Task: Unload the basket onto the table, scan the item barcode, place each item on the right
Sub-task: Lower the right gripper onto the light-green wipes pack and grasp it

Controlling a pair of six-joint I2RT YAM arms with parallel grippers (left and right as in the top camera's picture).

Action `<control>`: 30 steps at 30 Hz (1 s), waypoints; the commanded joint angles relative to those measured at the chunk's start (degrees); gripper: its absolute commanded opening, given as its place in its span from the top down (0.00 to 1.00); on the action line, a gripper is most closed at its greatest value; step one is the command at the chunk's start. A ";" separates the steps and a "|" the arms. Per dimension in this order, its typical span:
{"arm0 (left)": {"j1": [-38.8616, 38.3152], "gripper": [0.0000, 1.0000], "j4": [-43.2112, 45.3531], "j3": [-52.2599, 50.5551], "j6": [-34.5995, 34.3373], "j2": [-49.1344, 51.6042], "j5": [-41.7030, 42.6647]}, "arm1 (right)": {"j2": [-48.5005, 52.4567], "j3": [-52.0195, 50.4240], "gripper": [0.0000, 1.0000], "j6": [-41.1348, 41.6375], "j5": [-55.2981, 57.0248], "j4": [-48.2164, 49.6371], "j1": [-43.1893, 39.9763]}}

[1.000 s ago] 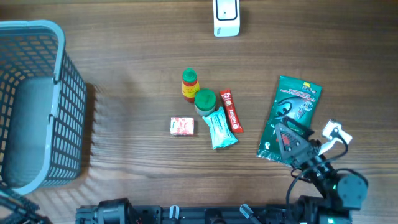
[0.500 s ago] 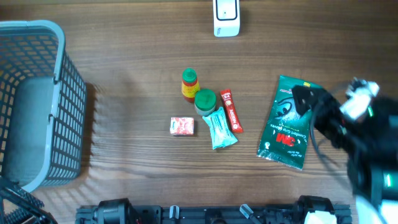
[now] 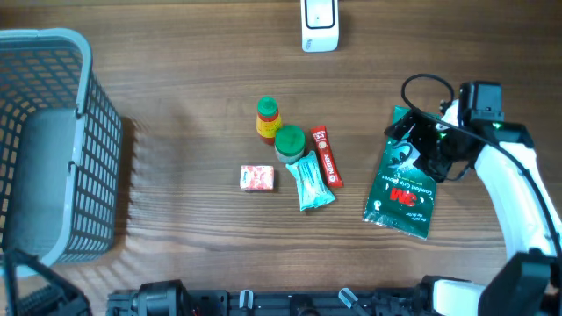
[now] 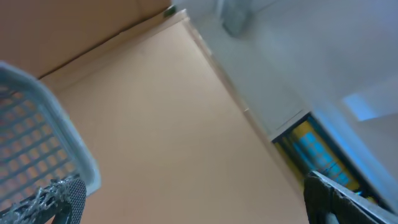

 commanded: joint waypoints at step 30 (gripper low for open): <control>-0.26 0.00 -23.65 -7.06 -0.22 0.02 -0.90 | 8.70 2.75 0.02 -9.35 41.57 12.61 52.72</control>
